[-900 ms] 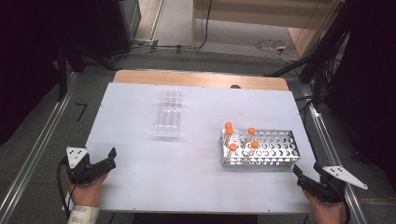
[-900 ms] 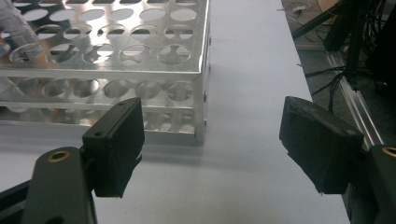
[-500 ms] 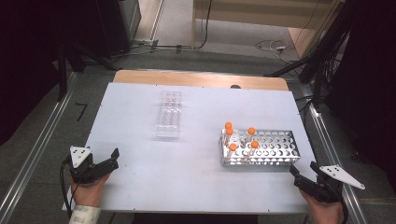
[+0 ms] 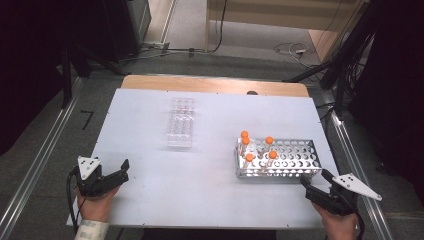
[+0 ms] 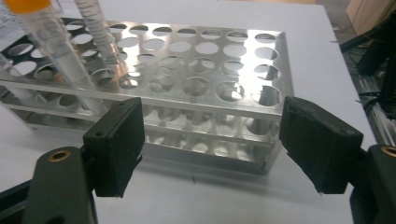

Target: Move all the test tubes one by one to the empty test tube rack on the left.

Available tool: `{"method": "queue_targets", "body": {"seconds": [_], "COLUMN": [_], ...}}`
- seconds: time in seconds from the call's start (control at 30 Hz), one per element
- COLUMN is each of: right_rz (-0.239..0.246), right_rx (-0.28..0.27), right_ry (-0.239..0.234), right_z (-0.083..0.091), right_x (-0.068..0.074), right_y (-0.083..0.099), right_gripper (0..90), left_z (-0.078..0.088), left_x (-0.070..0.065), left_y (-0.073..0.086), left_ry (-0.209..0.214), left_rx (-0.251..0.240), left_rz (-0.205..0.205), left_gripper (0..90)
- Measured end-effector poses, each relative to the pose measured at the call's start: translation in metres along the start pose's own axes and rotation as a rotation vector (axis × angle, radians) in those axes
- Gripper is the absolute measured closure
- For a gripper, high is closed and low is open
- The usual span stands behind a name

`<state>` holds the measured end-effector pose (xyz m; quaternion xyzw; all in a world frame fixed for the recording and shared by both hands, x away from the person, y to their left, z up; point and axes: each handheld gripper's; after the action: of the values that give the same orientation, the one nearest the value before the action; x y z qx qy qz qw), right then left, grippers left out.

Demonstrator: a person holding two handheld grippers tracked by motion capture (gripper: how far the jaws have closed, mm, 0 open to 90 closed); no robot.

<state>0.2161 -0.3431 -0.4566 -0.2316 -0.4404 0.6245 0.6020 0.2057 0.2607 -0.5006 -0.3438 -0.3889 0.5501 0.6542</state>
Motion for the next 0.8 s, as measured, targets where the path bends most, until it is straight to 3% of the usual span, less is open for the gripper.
{"method": "queue_targets", "body": {"seconds": [0.3,0.63,0.8], "right_rz": [-0.005,0.065,0.084], "right_rx": [0.003,0.013,0.02], "right_ry": [-0.066,-0.135,-0.139], "right_z": [-0.005,-0.021,-0.028], "right_x": [0.011,0.042,0.05], "right_y": [-0.004,-0.009,-0.008], "right_gripper": [20.4,25.1,28.6], "left_z": [0.001,0.0,0.0], "left_x": [-0.001,-0.001,-0.001], "left_y": [0.0,0.0,0.0], "left_ry": [-0.005,-0.008,-0.01], "left_rx": [-0.002,-0.001,-0.003], "left_rz": [-0.004,-0.008,-0.006], "left_gripper": [4.7,4.7,4.7]}}
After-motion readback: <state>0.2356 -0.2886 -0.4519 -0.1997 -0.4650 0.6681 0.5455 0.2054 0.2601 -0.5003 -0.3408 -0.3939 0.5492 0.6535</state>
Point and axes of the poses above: each handheld gripper's, and its own axes: z roughly backward along the jaws, y roughly out of its underside, x roughly to its left, and after that the axes turned 14 degrees about -z, right-handed
